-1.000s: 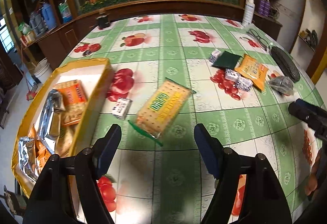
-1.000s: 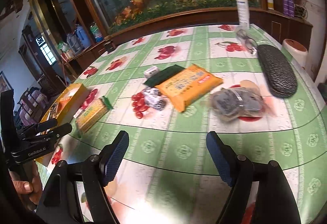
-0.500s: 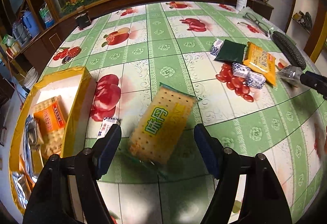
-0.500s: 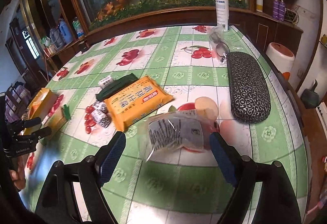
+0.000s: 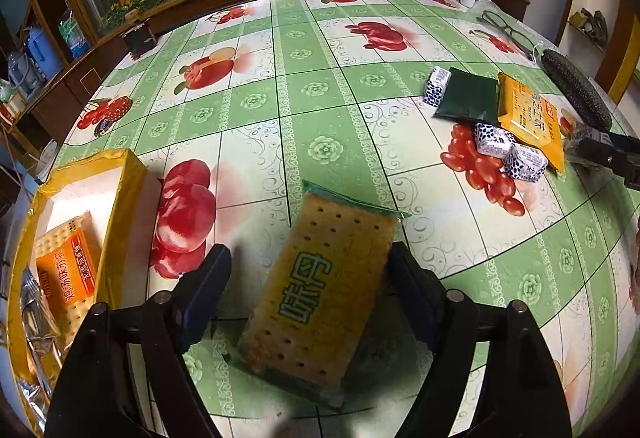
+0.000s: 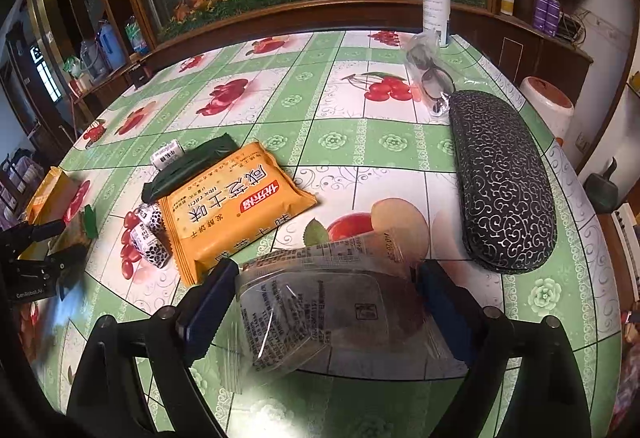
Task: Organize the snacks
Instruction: 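Grasp the clear plastic bag with the right tool while the left tool grasps the green-label cracker pack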
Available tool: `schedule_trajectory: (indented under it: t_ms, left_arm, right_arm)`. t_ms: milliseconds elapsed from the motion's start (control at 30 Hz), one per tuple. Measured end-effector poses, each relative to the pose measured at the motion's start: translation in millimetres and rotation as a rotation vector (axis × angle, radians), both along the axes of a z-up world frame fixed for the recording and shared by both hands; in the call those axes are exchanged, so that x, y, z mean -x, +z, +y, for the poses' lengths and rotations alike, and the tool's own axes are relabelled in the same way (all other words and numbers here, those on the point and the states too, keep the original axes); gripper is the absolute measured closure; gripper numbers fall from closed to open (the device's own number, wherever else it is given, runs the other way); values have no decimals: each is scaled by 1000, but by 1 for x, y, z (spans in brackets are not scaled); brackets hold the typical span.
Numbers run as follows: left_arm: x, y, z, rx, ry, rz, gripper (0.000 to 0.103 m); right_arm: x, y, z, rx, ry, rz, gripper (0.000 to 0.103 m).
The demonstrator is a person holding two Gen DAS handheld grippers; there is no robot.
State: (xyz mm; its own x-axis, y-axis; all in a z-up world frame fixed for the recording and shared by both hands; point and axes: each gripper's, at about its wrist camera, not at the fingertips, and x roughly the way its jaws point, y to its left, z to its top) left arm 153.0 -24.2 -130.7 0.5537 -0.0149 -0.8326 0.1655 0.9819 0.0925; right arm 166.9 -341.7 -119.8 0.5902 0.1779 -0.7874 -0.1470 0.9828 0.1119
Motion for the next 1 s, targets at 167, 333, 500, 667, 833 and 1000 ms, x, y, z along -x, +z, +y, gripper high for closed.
schedule_trajectory:
  t_ms: [167, 333, 500, 667, 833, 1000]
  left_arm:
    - [-5, -5, 10, 99, -4, 30, 17]
    - [2, -3, 1, 90, -24, 11, 34]
    - [10, 1, -9, 79, -32, 2, 58]
    - [23, 2, -7, 126, -23, 0, 59]
    - [44, 12, -5, 176, -1, -27, 59]
    - [65, 28, -9, 187, 23, -78, 59]
  right_arm:
    - [-1, -4, 1, -11, 10, 2, 11]
    - [3, -3, 2, -44, 29, 0, 15]
    - [10, -1, 6, -53, 47, -1, 21]
    - [22, 2, 5, -103, 48, -5, 25]
    - [43, 9, 9, -147, 56, -23, 26]
    - [68, 19, 21, -185, 84, -48, 26]
